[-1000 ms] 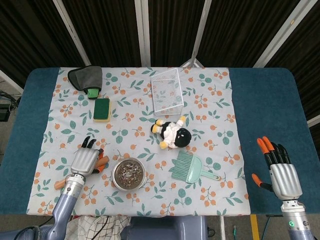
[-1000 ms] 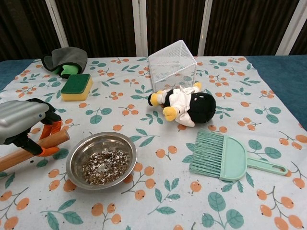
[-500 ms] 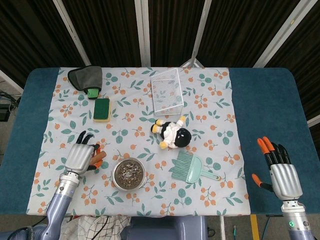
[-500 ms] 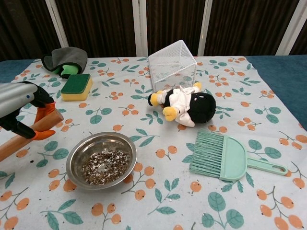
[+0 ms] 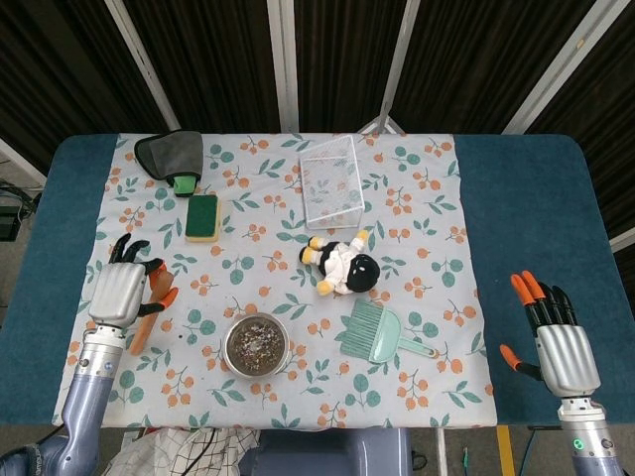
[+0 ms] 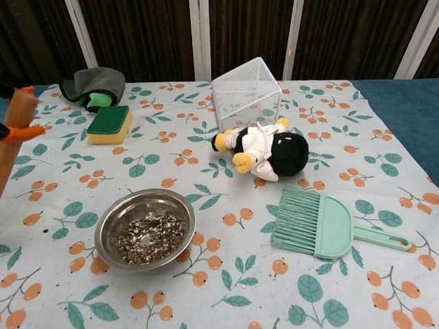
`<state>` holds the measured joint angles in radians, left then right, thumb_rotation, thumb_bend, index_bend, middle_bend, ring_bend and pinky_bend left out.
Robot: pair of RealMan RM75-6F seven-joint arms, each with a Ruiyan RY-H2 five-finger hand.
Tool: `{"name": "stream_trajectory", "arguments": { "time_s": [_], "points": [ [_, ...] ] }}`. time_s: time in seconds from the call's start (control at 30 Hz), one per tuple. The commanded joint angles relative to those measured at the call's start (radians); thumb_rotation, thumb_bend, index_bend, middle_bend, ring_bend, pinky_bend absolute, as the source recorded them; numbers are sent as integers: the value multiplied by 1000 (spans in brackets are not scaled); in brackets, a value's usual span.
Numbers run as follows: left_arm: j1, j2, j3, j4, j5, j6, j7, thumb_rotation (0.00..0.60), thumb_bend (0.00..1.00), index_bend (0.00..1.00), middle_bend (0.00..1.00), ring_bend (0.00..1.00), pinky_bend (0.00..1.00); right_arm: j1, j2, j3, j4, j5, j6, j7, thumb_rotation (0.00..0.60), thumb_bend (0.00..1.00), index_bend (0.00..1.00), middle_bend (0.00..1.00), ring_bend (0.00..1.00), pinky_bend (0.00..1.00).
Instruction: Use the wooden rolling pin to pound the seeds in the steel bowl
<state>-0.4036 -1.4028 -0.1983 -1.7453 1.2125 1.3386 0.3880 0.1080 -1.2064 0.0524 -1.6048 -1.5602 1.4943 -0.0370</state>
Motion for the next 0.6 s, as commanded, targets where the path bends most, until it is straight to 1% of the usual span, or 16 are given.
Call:
{"name": "stream_trajectory", "arguments": {
  "time_s": [0.03,0.33,0.6],
  "points": [
    [0,13,-19,-19,15,20,-21,600,891,627,719,186,43,0,0,0,0,0,0,2,600,268,0,0,0,0],
    [0,11,-37,-51,48,53,-61,600,892,631,733,196,44,0,2,1,-1,0,0,7,600,269,0,0,0,0],
    [-2,19,-47,-78,64,71,-65,600,891,632,739,201,45,-1,1,0,0,-1,1,8,600,268,0,0,0,0]
  ]
}}
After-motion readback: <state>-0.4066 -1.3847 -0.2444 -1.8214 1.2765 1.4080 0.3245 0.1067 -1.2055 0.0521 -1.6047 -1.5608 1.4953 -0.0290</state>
